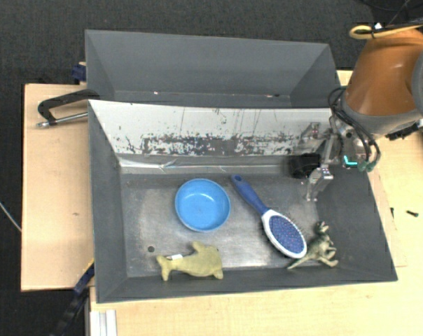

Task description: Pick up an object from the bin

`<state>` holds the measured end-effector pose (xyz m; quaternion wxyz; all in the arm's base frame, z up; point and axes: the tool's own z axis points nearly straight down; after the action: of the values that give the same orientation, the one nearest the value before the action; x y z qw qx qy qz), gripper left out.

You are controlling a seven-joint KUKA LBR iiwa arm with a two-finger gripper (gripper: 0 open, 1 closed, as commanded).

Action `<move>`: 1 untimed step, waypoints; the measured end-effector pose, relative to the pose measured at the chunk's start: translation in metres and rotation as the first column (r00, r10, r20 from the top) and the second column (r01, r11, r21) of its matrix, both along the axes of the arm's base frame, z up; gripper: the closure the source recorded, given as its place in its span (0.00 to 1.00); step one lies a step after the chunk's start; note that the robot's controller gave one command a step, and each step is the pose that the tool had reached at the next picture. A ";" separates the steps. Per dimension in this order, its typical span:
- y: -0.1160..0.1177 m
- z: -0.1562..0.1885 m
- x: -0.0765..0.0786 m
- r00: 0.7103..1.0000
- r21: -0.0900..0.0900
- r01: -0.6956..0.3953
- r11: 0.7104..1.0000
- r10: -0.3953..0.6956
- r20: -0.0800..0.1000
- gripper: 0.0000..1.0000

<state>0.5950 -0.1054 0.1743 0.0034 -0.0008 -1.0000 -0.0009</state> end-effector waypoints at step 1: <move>0.062 -0.084 -0.009 0.998 -0.003 -0.058 0.998 0.058 0.018 0.00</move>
Offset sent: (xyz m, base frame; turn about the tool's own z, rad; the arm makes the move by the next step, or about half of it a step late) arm -0.0148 0.0692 -0.0982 -0.0596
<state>0.5857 -0.0429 0.0906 -0.0059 0.0281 -0.9996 0.0006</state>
